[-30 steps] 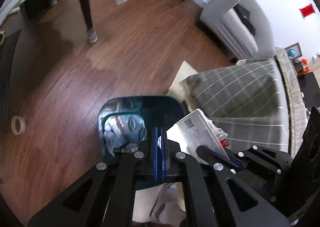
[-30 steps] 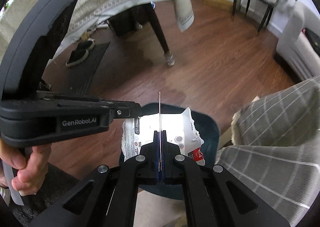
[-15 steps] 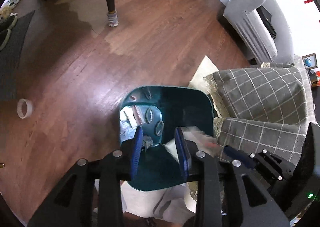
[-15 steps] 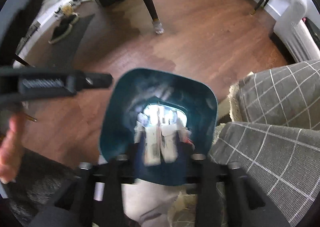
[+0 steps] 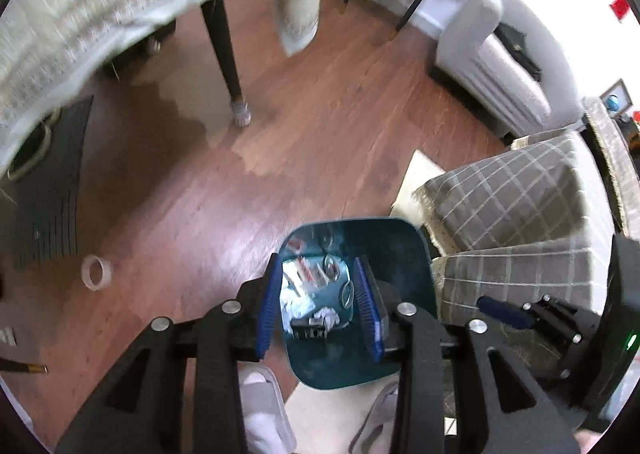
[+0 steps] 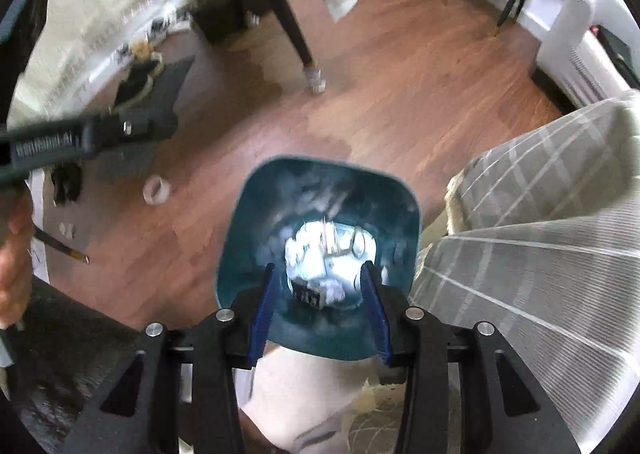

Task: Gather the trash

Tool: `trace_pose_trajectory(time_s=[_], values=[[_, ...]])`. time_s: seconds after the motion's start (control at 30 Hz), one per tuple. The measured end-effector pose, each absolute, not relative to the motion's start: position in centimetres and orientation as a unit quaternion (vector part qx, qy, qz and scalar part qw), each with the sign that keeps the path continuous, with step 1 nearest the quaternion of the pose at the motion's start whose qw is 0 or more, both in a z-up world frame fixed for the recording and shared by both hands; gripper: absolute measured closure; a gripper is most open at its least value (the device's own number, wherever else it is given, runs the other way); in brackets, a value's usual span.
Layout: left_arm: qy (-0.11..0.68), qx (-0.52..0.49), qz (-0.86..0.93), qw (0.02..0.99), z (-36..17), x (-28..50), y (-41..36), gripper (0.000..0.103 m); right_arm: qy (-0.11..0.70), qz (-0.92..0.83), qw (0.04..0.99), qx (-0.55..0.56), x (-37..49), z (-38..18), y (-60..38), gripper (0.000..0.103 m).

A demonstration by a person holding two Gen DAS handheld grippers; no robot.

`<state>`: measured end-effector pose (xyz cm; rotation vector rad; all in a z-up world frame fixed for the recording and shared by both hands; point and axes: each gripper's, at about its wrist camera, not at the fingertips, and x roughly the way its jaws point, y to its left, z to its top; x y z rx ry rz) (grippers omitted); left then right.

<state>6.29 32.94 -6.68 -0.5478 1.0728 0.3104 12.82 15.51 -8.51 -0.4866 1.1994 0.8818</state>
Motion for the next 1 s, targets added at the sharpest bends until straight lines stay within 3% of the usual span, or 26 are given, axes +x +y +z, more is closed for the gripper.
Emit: trace_pose_trajectory(time_s=[0.1, 0.23, 0.47, 0.53, 0.57, 0.63, 0.83, 1.0], values=[[0.478, -0.255, 0.128, 0.831, -4.6, 4.9, 32.1, 0.055, 0.507, 0.4, 0.733, -0.211, 11.8, -5.7, 14.3, 0.059], [0.429, -0.231, 0.125, 0.864, -1.4, 2.1, 30.3, 0.043, 0.46, 0.402, 0.77, -0.184, 10.3, -2.1, 11.9, 0.043], [0.341, -0.145, 0.127, 0.92, 3.6, -2.3, 25.2, 0.017, 0.383, 0.372, 0.832, -0.153, 8.5, 2.4, 6.8, 0.038], [0.323, -0.127, 0.128, 0.929, 4.6, -3.2, 24.0, 0.012, 0.36, 0.353, 0.85, -0.151, 8.0, 3.4, 4.9, 0.025], [0.315, -0.115, 0.126, 0.934, 5.2, -3.6, 23.2, 0.009, 0.351, 0.345, 0.858, -0.146, 7.6, 4.0, 4.0, 0.023], [0.308, -0.092, 0.125, 0.939, 6.2, -4.2, 21.7, 0.008, 0.336, 0.339, 0.87, -0.125, 6.8, 5.5, 1.9, 0.015], [0.288, -0.07, 0.118, 0.948, 8.4, -5.6, 19.0, 0.005, 0.281, 0.273, 0.912, -0.12, 4.0, 9.7, -4.7, 0.005], [0.269, -0.066, 0.098, 0.956, 9.1, -6.4, 16.9, 0.005, 0.282, 0.214, 0.932, -0.079, 3.2, 11.1, -11.3, 0.004]])
